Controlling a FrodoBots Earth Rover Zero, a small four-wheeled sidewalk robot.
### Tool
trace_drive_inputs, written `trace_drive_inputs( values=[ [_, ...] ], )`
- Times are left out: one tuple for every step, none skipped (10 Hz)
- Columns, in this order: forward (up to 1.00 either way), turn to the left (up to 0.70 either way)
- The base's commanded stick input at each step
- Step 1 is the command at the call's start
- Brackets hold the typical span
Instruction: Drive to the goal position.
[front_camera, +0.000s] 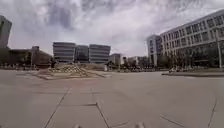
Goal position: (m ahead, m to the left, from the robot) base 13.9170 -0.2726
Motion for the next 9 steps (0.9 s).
trace_drive_inputs(
  values=[
    [0.70,0.00],
    [0.70,0.00],
    [0.70,0.00],
    [0.70,0.00],
    [0.70,0.00],
    [0.70,0.00],
    [0.70,0.00],
    [0.70,0.00],
    [0.70,0.00]
  ],
)
